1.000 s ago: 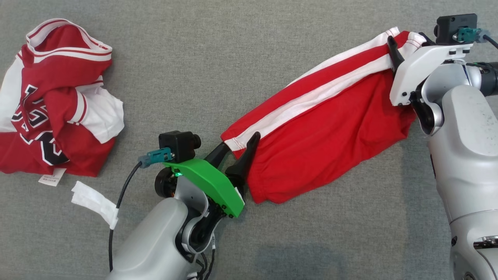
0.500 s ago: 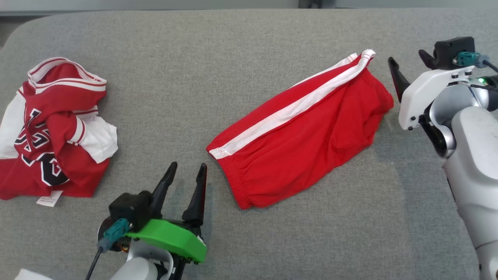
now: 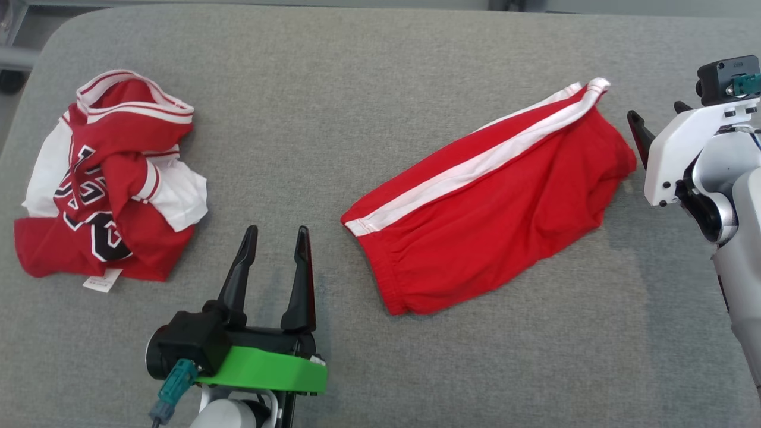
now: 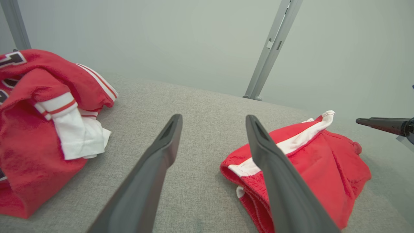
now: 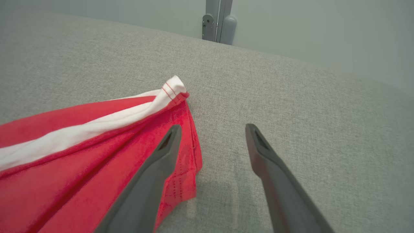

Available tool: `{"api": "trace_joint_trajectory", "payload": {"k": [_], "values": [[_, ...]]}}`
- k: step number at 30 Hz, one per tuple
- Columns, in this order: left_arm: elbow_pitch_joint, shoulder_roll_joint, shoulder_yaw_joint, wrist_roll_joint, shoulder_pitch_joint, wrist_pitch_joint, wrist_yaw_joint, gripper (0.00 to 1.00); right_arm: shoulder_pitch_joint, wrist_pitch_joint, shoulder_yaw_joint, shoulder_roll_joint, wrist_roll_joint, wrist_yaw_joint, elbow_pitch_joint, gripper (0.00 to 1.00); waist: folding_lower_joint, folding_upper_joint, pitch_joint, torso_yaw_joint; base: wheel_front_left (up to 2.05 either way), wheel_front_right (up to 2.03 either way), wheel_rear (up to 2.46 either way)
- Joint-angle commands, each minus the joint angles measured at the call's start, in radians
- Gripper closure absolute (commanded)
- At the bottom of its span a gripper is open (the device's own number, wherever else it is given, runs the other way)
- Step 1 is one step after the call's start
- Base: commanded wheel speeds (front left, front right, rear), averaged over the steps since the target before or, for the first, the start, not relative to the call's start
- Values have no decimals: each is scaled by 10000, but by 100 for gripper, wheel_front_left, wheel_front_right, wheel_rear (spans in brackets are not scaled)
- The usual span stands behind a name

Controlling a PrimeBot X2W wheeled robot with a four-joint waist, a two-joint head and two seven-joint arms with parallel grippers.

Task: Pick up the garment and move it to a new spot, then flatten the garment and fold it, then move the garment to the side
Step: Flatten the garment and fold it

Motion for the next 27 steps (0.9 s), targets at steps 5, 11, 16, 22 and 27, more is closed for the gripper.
{"api": "trace_joint_trajectory", "payload": {"k": [5,11,16,22,27], "values": [[342,-821,656,754,-23,-25,-724,0,-275,504,138,-180,-106,-14,522,0,0,-1,1259,1324,0,0,0],[730,-1342,1235,1334,44,-17,-1393,0,-249,791,443,-164,-33,-6,1303,0,0,-1,1344,1503,0,0,0],[989,-1505,1598,1504,232,-18,-1730,0,-32,812,656,113,689,29,1701,100,0,-1,1112,1311,0,0,0],[1191,-1546,2037,1802,618,-16,-2044,0,317,265,733,-20,1591,6,1446,100,0,-1,481,624,0,0,0],[1343,-1549,2506,2107,1252,-17,-2265,0,888,-145,568,-292,2178,-20,1347,100,0,-1,-289,-195,0,0,0]]}}
